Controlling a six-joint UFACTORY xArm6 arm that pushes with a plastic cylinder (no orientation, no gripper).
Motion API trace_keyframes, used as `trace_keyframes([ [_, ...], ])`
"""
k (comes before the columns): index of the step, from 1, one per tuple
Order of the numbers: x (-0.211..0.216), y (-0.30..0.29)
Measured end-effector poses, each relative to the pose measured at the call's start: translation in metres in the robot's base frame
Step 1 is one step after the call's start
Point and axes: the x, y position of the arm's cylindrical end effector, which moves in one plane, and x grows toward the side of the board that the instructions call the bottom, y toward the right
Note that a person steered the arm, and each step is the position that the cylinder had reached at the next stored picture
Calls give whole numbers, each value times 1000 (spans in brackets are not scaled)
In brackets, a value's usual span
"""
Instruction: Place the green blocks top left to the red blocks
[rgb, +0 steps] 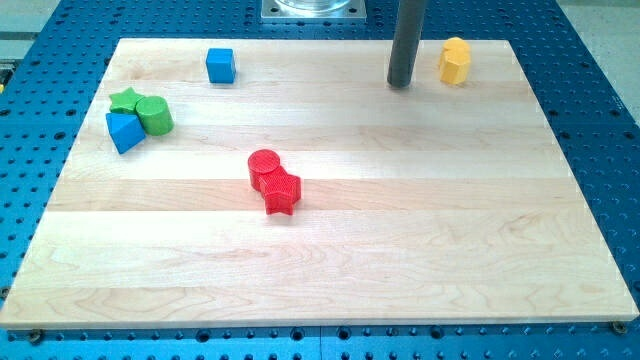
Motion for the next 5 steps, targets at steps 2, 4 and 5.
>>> trace_keyframes([
  [2, 0, -23],
  [4, -1, -112],
  [5, 13, -188],
])
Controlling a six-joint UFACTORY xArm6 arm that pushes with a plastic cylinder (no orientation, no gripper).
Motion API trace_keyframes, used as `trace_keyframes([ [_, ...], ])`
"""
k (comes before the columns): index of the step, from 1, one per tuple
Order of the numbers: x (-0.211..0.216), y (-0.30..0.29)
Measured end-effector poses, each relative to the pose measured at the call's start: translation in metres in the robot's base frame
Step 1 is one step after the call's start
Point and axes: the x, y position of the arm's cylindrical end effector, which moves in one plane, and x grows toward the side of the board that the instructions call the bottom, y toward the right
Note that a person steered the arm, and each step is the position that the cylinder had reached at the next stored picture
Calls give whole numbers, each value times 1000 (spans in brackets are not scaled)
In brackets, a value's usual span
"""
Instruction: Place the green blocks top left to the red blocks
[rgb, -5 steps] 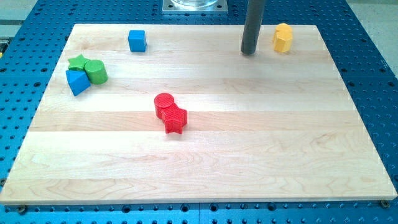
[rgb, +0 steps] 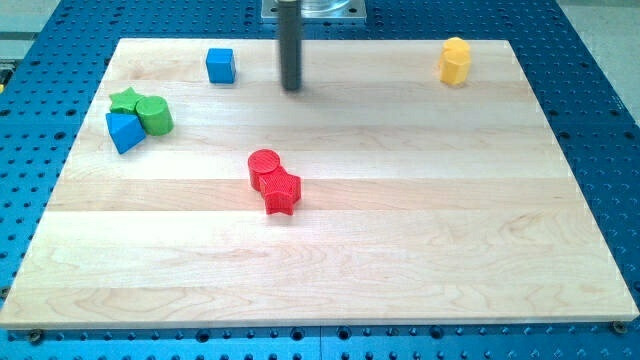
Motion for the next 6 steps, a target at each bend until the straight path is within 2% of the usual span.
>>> trace_keyframes([
  [4, 20, -208],
  [5, 45, -192],
  [6, 55, -133],
])
